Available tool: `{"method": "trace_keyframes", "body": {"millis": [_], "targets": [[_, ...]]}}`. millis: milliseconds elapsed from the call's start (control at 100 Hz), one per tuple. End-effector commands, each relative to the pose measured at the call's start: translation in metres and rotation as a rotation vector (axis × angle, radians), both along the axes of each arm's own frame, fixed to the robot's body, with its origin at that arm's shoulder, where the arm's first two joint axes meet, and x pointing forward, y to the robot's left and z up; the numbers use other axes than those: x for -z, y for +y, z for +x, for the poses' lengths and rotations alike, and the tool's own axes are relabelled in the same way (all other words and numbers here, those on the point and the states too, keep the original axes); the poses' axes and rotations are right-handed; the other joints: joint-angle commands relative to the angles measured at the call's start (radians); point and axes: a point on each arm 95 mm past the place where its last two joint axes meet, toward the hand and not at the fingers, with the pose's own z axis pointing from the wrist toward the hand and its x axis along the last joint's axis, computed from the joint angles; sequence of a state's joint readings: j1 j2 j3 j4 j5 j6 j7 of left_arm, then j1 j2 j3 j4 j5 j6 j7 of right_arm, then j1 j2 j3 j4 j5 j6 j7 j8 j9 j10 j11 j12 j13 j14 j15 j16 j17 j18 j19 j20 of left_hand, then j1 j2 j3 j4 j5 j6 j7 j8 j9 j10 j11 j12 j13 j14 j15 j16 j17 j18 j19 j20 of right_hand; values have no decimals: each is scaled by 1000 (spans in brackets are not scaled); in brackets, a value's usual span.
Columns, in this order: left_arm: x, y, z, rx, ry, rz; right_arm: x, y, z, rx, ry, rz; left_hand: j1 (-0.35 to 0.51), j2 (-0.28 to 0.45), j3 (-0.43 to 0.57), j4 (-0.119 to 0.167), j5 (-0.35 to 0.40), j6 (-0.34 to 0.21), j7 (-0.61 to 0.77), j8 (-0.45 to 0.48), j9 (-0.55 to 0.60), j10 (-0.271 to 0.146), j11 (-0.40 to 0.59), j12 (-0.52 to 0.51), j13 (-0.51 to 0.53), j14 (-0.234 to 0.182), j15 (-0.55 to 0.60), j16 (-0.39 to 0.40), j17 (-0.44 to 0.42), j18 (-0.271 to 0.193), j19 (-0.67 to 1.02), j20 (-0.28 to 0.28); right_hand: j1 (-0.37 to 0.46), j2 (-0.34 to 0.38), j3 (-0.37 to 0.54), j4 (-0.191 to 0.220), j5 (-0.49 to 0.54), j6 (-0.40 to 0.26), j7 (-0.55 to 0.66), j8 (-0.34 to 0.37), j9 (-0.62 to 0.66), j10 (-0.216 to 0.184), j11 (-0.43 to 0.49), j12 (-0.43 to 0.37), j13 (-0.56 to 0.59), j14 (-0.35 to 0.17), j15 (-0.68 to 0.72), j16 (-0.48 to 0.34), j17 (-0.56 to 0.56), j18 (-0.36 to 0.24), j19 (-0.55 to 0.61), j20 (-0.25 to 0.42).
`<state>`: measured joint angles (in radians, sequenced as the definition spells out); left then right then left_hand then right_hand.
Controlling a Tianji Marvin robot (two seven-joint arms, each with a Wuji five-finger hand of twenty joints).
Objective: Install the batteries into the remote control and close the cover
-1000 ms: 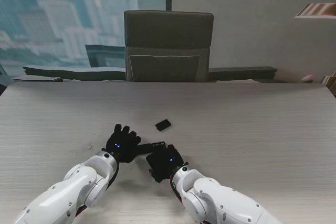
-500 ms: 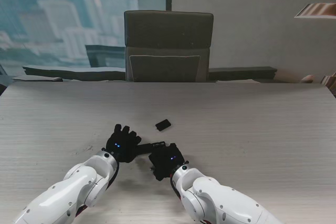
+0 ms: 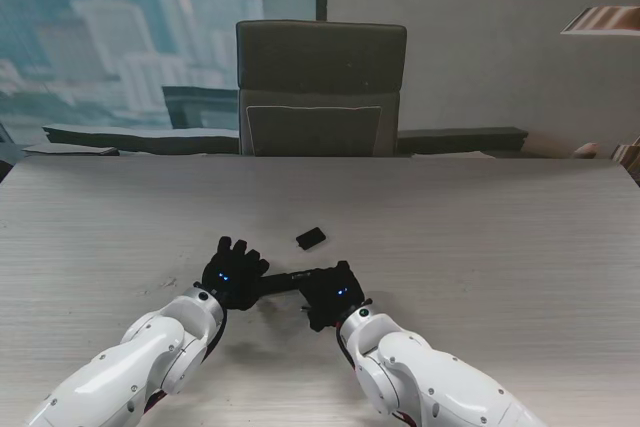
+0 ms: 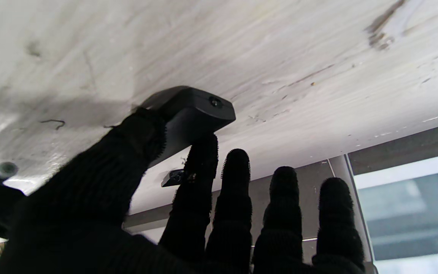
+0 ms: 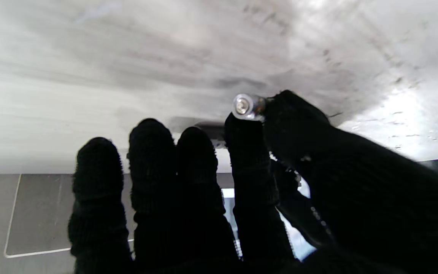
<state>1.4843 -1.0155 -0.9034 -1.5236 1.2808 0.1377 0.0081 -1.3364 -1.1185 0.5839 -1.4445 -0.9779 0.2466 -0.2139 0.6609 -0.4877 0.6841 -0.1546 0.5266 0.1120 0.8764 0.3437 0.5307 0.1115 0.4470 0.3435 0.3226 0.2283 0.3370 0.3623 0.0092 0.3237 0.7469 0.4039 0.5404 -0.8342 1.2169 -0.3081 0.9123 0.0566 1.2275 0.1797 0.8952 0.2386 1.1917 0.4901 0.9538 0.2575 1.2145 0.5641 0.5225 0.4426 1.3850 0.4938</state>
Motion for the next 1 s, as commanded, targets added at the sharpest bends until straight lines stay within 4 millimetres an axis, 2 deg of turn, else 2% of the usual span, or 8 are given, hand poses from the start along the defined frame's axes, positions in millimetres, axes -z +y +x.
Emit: {"method": "trace_keyframes", "body": {"millis": [0, 240, 520, 710, 790, 890, 990], "targets": [[18, 6, -8, -12, 55, 29, -4, -1, 1, 3, -8, 1, 94, 15, 14, 40, 96, -207, 169, 61, -2, -4, 13, 9, -3, 5, 10, -5, -6, 4, 12, -18, 47, -6, 48, 32, 24, -5, 7, 10, 9, 26, 9, -14, 10, 17, 6, -5, -5, 34, 13, 15], [18, 5, -8, -8, 54, 28, -9, -3, 4, 15, -25, 14, 92, 11, 23, 37, 92, -209, 169, 62, -3, -4, 14, 10, -3, 4, 10, -5, -5, 3, 12, -18, 47, -9, 45, 31, 29, -4, 6, 11, 14, 27, 15, -21, 16, 17, 8, -6, -4, 36, 13, 15], [17, 5, -8, -9, 57, 28, 1, 3, 3, 5, 40, 1, 90, 14, 22, 37, 93, -210, 169, 62, -3, -3, 14, 10, -2, 3, 11, -5, -6, 5, 12, -18, 42, -21, 49, 28, 43, 0, 4, 13, 34, 29, 18, -22, 34, 22, 14, -7, 11, 41, 17, 16], [18, 5, -8, -9, 58, 27, 8, 6, 1, 25, 98, -28, 90, 15, 21, 37, 93, -209, 169, 62, -3, -3, 13, 9, -3, 5, 11, -5, -6, 4, 12, -17, 50, -30, 49, 19, 74, 31, -4, 11, 69, 50, 14, -19, 66, 48, 26, -10, 35, 61, 44, 27], [17, 5, -8, -10, 58, 27, 9, 8, -1, 34, 130, -28, 90, 14, 20, 37, 93, -210, 169, 62, -3, -2, 13, 9, -3, 5, 10, -5, -7, 4, 12, -17, 12, 24, 21, 25, 141, 28, -1, 11, 130, 49, -3, 26, 108, 71, 39, -24, 57, 83, 53, 34], [17, 5, -8, -11, 58, 26, 9, 11, -2, 35, 157, -12, 90, 15, 20, 37, 93, -208, 169, 61, -3, -2, 13, 9, -4, 6, 10, -5, -6, 4, 12, -17, -49, 137, -21, 70, 256, 38, -56, 32, 200, 50, -30, 43, 147, 96, 41, -44, 75, 105, 56, 37], [17, 5, -8, -11, 59, 27, 9, 13, -2, 30, 166, -2, 90, 17, 18, 37, 92, -209, 169, 62, -3, -4, 13, 9, -5, 3, 10, -5, -6, 4, 12, -17, -67, 179, -31, 100, 303, 42, -88, 72, 232, 46, -33, 48, 169, 107, 47, -54, 87, 115, 59, 38]]}}
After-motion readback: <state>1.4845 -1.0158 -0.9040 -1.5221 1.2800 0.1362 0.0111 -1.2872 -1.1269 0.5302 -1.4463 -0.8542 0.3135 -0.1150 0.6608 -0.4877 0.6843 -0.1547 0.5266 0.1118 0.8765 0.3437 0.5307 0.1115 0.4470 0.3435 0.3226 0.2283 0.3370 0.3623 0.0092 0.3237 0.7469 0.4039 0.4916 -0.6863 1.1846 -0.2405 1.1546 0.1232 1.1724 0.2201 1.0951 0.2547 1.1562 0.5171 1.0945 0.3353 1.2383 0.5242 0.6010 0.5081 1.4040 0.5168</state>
